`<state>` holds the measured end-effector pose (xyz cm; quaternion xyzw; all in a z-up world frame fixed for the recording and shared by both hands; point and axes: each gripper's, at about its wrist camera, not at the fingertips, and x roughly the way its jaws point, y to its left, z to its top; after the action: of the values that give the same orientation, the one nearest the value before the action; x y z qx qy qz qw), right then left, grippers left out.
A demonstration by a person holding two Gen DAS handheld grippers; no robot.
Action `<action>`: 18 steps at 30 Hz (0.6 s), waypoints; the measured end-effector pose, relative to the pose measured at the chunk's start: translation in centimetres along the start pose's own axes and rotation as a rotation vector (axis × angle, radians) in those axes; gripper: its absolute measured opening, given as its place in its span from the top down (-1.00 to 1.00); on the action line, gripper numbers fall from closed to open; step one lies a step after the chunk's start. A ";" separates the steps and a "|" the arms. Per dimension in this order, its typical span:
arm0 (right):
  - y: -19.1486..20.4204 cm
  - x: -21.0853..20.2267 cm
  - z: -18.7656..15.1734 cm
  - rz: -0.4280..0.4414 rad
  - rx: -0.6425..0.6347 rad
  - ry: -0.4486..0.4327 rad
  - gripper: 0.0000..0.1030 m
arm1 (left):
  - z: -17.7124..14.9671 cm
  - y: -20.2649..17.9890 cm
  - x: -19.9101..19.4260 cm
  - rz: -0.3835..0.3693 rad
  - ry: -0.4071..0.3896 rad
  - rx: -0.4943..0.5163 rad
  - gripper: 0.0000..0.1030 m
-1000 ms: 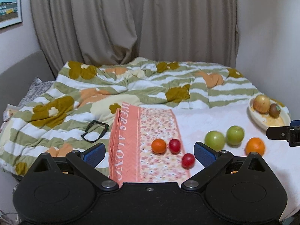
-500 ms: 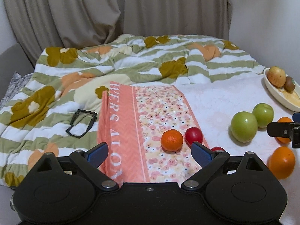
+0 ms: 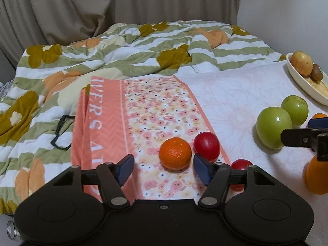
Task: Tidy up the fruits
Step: 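Move both tools back toward the remaining fruits on the cloth, then grasp the mandarin with the left tool while the right tool grasps a green apple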
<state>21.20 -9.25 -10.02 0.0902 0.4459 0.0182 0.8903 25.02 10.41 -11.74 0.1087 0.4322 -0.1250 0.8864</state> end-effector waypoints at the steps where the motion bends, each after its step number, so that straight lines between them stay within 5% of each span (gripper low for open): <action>1: 0.1 0.1 0.0 0.004 -0.001 0.003 -0.86 | 0.1 0.0 0.1 -0.003 -0.002 -0.001 -0.28; 9: 0.8 1.6 0.3 0.024 -0.015 0.024 -0.77 | 0.5 -0.2 0.6 -0.057 -0.003 0.010 0.22; 18: 1.2 2.8 0.7 0.029 -0.023 0.044 -0.53 | 0.5 -0.4 0.6 -0.059 -0.004 0.014 0.23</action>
<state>23.49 -7.84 -11.62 0.0859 0.4640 0.0384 0.8808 25.59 9.79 -11.93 0.1019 0.4326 -0.1544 0.8824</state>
